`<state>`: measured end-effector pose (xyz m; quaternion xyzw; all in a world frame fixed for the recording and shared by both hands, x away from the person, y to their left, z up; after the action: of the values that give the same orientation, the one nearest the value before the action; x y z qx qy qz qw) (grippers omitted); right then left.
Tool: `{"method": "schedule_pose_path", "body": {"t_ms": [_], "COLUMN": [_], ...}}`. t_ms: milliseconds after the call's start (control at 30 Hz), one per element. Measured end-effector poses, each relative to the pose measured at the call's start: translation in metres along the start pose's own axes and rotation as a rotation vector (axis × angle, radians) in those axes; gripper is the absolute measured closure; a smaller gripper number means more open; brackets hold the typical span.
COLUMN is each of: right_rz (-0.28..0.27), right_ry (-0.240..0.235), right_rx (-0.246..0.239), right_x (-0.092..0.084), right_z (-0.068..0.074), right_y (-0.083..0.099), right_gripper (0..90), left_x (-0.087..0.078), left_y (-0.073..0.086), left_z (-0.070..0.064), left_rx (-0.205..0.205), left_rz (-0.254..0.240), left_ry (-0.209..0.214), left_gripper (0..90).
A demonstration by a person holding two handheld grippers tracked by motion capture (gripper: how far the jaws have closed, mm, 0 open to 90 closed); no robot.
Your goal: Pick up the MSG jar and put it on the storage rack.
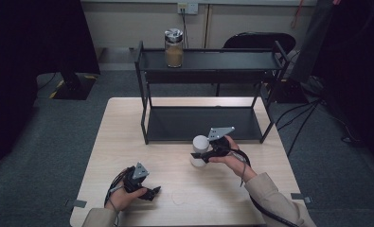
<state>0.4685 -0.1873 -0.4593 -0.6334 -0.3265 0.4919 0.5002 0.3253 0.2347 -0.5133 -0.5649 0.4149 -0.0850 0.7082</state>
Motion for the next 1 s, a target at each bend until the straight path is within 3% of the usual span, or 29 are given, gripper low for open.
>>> {"method": "schedule_pose_path", "body": {"t_ms": [400, 633, 1000], "right_rz": [0.004, 0.007, 0.030], "right_ry": [-0.007, -0.021, -0.022], "right_rx": [-0.014, 0.011, 0.024], "right_x": [-0.001, -0.006, -0.026], "right_z": [0.000, -0.001, 0.000], "right_y": [-0.002, -0.005, -0.033], "right_gripper": [34.6, 34.7, 34.7], "left_x": [0.000, 0.000, 0.000], "left_y": [0.000, 0.000, 0.000], "left_z": [0.000, 0.000, 0.000], "left_rx": [0.000, 0.000, 0.000], "left_rz": [0.000, 0.000, 0.000], "left_ry": [0.000, 0.000, 0.000], "left_gripper": [0.0, 0.0, 0.0]}}
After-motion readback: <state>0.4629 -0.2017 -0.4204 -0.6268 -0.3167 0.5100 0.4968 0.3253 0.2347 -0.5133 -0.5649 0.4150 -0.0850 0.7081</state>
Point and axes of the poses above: each handheld gripper's, and its own axes: x roughly forward along the jaws, y roughly out of its underside, z roughly to its left, the point moved 7 cm from there along x, roughly forward along the jaws, and after that the axes turned 13 degrees about -z, right-handed, at the moved point
